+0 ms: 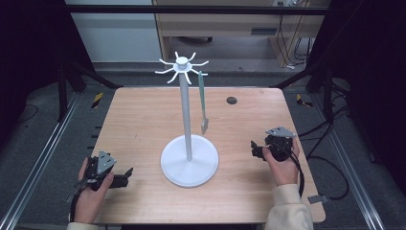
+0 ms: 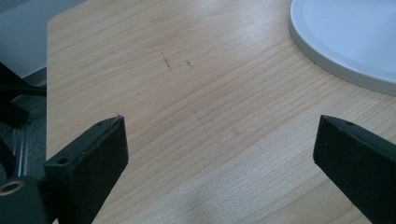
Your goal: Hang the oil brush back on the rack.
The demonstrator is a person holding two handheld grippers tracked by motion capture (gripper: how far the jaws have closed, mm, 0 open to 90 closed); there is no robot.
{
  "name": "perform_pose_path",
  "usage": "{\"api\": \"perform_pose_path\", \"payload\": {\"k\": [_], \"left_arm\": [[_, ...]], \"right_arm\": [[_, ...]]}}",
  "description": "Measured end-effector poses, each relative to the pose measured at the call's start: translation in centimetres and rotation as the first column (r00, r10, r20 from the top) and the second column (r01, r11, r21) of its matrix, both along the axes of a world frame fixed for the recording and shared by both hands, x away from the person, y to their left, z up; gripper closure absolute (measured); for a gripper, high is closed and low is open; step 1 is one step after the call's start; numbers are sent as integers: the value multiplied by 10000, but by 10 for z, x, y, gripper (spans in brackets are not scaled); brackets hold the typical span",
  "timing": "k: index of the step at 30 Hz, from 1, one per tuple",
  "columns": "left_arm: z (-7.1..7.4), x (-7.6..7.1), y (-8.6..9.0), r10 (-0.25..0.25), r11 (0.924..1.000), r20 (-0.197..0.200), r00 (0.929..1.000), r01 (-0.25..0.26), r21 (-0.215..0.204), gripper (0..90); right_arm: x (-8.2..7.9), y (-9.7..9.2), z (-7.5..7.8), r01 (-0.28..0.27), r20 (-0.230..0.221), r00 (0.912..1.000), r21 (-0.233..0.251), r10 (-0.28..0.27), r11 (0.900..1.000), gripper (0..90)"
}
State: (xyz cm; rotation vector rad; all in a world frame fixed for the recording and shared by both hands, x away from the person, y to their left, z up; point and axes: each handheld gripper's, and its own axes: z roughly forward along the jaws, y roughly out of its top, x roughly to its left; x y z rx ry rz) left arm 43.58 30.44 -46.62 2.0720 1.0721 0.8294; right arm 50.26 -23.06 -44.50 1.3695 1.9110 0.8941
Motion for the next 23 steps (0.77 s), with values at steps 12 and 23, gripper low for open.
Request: {"api": "perform_pose_path", "payload": {"k": [12,23], "left_arm": [[-2,1,-1,97,9998,-124,9999,-95,162,27],[-3,1,2,304,9992,-209,9993,-299,251,27]], "right_arm": [[1,-1,-23,-551,-959,9936,552,602,9970,95],[8,1,-34,-767,-816,9934,537,809,9956,102]]}}
